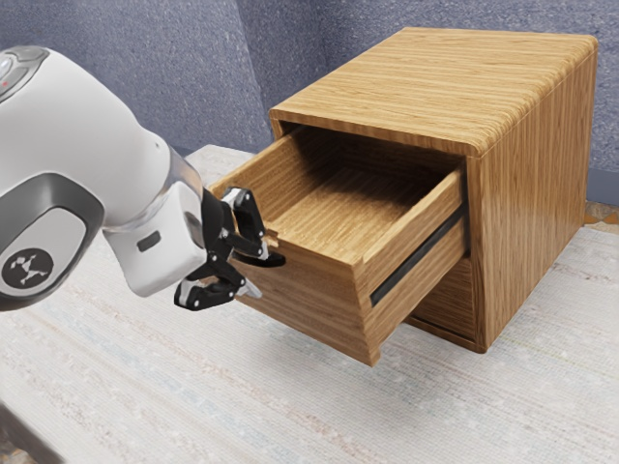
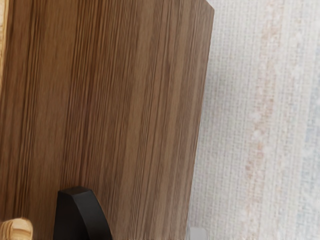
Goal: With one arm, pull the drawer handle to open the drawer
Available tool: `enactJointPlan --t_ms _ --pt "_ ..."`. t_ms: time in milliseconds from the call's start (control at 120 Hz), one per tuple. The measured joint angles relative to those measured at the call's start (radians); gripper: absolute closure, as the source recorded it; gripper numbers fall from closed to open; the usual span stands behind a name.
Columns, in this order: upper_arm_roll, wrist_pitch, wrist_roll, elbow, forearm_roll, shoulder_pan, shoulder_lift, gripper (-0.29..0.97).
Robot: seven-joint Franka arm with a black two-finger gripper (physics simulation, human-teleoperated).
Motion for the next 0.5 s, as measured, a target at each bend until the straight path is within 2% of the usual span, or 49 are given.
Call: enactJointPlan --t_ms 242,308,433,500 --pt "-0.026 -0.063 -0.05 -0.037 -0.003 0.018 -0.061 0.47" --pt "-0.035 -0.074 -0.062 -0.055 0.0 0.028 -0.086 0.56" --pt "-0.079 -0.097 -0.085 -0.076 0.006 0.066 -0.131 0.6" --pt "-0.123 -0.115 -0.096 -0.077 0.003 0.104 -0.153 0.57"
